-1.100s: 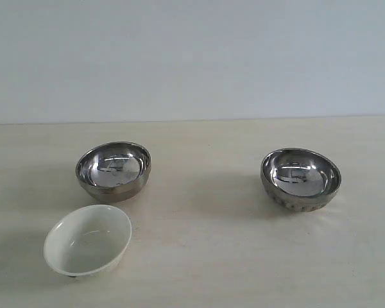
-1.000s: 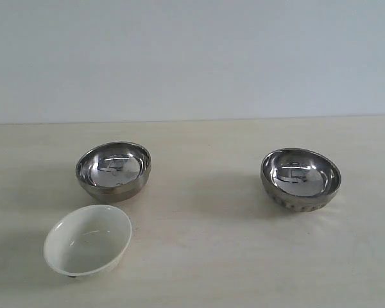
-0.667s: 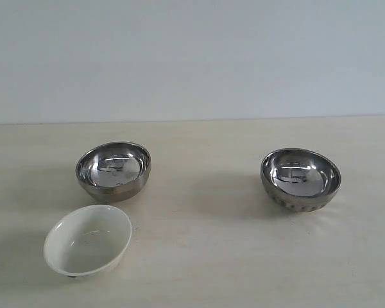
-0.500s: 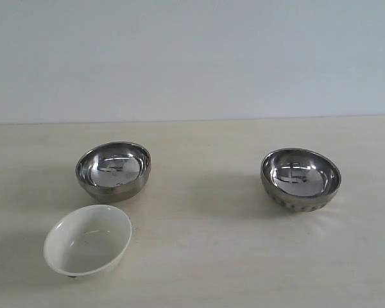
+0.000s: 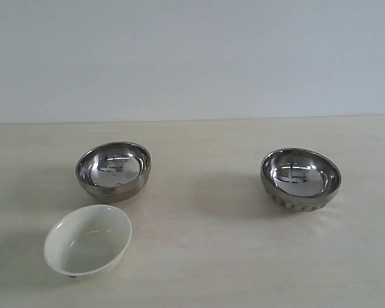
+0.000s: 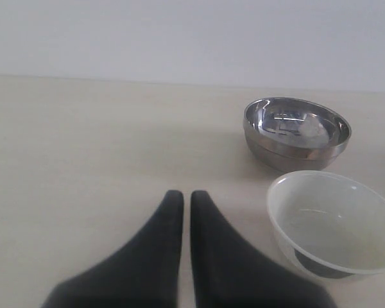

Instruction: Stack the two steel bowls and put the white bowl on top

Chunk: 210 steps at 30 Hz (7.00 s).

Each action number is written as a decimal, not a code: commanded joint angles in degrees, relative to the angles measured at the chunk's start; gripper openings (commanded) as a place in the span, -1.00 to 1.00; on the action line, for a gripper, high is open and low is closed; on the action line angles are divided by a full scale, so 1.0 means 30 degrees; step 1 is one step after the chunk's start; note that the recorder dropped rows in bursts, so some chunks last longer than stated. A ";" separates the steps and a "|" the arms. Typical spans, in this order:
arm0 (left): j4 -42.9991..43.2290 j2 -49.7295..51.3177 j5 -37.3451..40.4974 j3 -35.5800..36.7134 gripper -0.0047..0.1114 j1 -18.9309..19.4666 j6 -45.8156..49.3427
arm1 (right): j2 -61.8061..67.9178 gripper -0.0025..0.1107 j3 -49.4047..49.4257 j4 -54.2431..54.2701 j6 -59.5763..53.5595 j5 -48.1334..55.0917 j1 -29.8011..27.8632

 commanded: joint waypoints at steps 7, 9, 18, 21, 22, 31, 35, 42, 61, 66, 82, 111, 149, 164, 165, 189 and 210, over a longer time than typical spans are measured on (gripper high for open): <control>0.0000 -0.0059 -0.0170 0.0058 -0.85 -0.0095 -0.0091 | 0.2312 -0.96 -0.3977 -0.0138 -0.2322 0.2533 0.0065; 0.0000 -0.0059 -0.0170 0.0058 -0.85 -0.0095 -0.0091 | 0.3410 -0.95 -0.4268 -0.0138 -0.2279 0.2546 0.0065; 0.0000 -0.0059 -0.0170 0.0058 -0.85 -0.0095 -0.0091 | 0.8481 0.39 -0.5446 -0.0138 0.0425 0.2179 0.0065; 0.0000 -0.0059 -0.0170 0.0058 -0.85 -0.0095 -0.0091 | 1.0262 0.52 -0.6000 -0.0138 0.1820 0.2362 0.0065; 0.0000 -0.0059 -0.0170 0.0058 -0.85 -0.0095 -0.0091 | 1.0878 0.51 -0.6195 -0.0138 0.2095 0.2395 0.0065; 0.0000 -0.0059 -0.0170 0.0058 -0.85 -0.0095 -0.0091 | 1.5163 0.50 -0.7106 -0.0227 0.4433 0.2376 0.0065; 0.0000 -0.0059 -0.0170 0.0058 -0.85 -0.0095 -0.0091 | 1.7048 0.50 -0.7902 -0.0275 0.4501 0.2519 0.1064; 0.0000 -0.0059 -0.0170 0.0058 -0.85 -0.0095 -0.0091 | 2.0901 0.50 -0.9910 -0.0275 0.4501 0.2559 0.4610; 0.0000 -0.0059 -0.0170 0.0058 -0.85 -0.0095 -0.0091 | 3.4679 0.50 -1.8665 -0.0275 0.4332 0.3675 1.0376; 0.0000 -0.0059 -0.0170 0.0058 -0.85 -0.0095 -0.0091 | 3.7505 0.50 -2.0603 -0.0275 0.4403 0.3675 1.1388; 0.0000 -0.0059 -0.0170 0.0058 -0.85 -0.0095 -0.0091 | 4.2779 0.50 -2.3046 0.0018 0.6150 0.2225 1.1996; 0.0000 -0.0059 -0.0170 0.0058 -0.85 -0.0095 -0.0091 | 4.4008 -0.87 -2.4719 0.0304 0.7464 0.5475 1.2030; 0.0000 -0.0059 -0.0170 0.0058 -0.85 -0.0095 -0.0091 | 3.2541 -0.96 -2.1391 -0.1093 0.3225 1.9942 1.0033; 0.0000 -0.0059 -0.0170 0.0058 -0.85 -0.0095 -0.0091 | 3.2541 -0.96 -1.6701 0.0945 0.0938 1.7798 1.0070; 0.0000 -0.0059 -0.0170 0.0058 -0.85 -0.0095 -0.0091 | 3.2541 -0.96 -1.6566 0.0945 0.0884 1.7696 1.0070; 0.0000 -0.0059 -0.0170 0.0058 -0.85 -0.0095 -0.0091 | 3.2576 -0.96 -1.6168 0.1524 0.0106 1.8256 1.0070; 0.0000 -0.0059 -0.0170 0.0058 -0.85 -0.0095 -0.0091 | 3.4214 -0.96 -1.6168 0.1604 0.0087 1.6032 1.0070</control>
